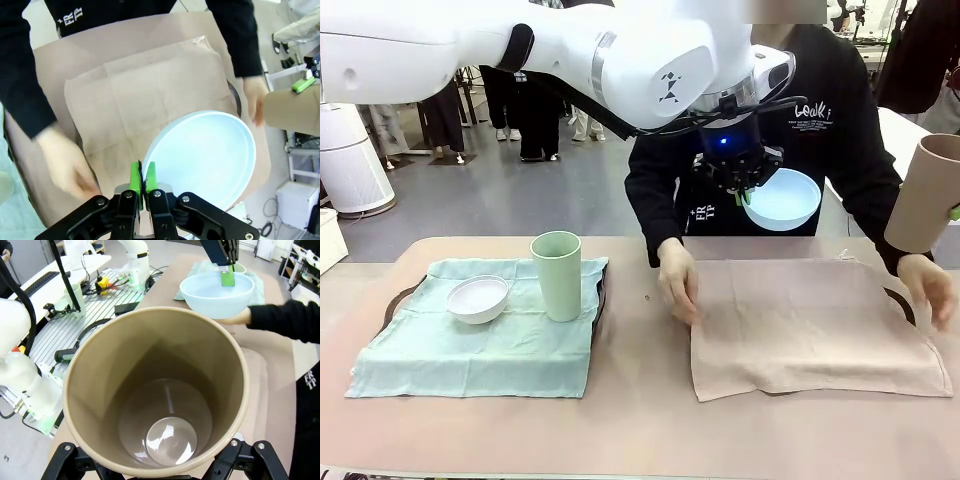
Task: Set up a tray with a mat and arrange the tableware.
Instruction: Place the Picnic Bowl and Reusable plastic cup back onto the Handle tray in front of the human's position.
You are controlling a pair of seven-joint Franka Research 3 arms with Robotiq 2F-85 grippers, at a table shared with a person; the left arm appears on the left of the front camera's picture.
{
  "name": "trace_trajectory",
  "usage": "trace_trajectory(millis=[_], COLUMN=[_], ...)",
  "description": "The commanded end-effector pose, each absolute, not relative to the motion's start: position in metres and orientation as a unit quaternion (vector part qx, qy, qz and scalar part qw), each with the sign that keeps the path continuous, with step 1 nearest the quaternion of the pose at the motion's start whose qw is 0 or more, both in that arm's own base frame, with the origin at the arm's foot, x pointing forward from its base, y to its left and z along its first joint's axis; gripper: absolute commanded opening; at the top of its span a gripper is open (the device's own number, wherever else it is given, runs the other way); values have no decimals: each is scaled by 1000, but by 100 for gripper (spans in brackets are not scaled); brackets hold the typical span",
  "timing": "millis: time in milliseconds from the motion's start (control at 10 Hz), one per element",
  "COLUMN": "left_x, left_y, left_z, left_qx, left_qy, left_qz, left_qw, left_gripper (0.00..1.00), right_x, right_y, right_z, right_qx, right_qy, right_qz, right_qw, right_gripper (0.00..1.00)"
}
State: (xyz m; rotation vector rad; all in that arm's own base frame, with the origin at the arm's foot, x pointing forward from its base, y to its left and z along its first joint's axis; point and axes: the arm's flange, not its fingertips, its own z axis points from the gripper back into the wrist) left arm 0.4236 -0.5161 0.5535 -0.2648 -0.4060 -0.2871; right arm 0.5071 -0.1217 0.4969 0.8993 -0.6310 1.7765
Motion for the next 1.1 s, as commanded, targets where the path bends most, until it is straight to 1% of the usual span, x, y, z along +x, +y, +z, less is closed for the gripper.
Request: trace_trajectory(millis=[0,1000], left_x=[423,423], left_y=[-514,-514], left_z=[555,555], left_qx=[-134,-134], left_qy=[-204,-204], left_qz=[-143,-143], left_qw=[959,959], left_gripper=[0,0], right_x=[508,508], right_y=[-122,-122], right_z=[499,499], right_qx=[373,373], right_qy=[-264,-264], right_qz=[738,738], right_qw=[497,497], right_gripper=[15,15])
